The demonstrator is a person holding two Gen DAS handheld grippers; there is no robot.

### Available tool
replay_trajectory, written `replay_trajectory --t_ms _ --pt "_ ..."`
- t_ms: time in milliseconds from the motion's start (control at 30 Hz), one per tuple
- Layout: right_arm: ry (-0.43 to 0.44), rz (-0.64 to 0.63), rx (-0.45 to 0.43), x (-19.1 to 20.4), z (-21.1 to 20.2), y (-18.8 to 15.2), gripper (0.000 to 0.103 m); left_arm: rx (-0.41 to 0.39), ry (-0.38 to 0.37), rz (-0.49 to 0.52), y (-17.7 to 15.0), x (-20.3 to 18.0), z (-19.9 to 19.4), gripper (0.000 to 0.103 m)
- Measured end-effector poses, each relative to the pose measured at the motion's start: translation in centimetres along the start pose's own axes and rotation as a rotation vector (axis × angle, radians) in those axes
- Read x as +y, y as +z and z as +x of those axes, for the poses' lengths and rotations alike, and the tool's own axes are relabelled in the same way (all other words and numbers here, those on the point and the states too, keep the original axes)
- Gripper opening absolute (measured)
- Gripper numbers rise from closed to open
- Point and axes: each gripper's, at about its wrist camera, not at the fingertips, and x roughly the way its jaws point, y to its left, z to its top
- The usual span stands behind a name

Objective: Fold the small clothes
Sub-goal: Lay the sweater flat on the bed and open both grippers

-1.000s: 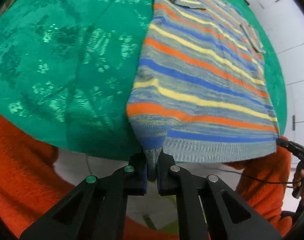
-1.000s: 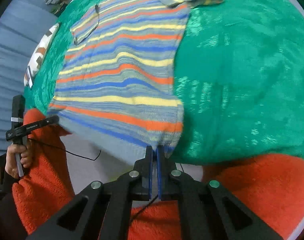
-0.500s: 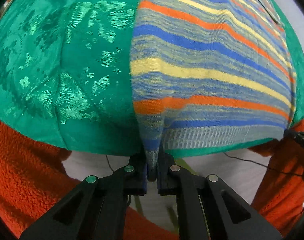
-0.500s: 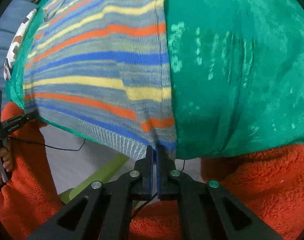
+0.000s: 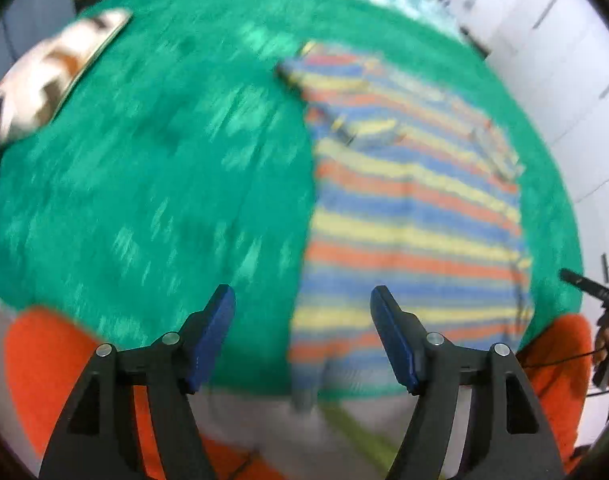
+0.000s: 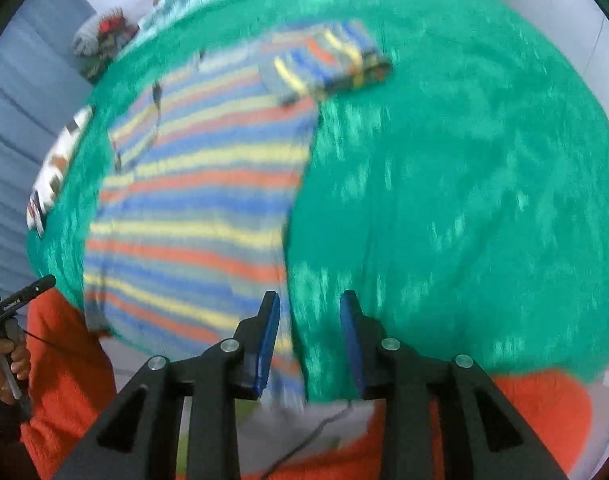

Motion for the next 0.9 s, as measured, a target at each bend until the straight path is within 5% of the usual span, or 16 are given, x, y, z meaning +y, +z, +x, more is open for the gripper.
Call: replay_trajectory --t_ms 167,233,333,467,600,733,900 --pt "0.098 -0.084 -0.049 3.2 2.6 1.2 0.032 -0.003 -0.115 0.095 0.5 -3.8 4.4 0.072" --pt "0.077 -0.103 -0.033 3.6 4.7 1.0 0.032 0.054 -0.049 0.153 -0.7 -4.9 6.9 0.072" --pt "-0.068 -0.088 0.059 1.8 7.8 -0.5 0.032 0.154 0.068 0.175 -3.0 -4.0 9.7 0.062" --pt "-0.12 0.021 0.076 -1.5 5.8 -1.7 0.031 0.167 0.092 0.096 -3.8 -1.9 7.5 0.063" --pt "-0.115 -0.024 0.014 -0.2 2.6 -1.4 0.032 0.064 -0.013 0.011 -2.9 -1.7 4.2 0.076" --pt "-0.033 -0.099 0.01 3.1 2.8 -1.2 0.042 0.039 -0.018 0.055 -2.4 -4.2 4.3 0.08" --pt "-0.064 -0.135 0.104 4.1 6.2 -3.3 0.044 0.053 0.015 0.095 -3.7 -4.0 4.8 0.08"
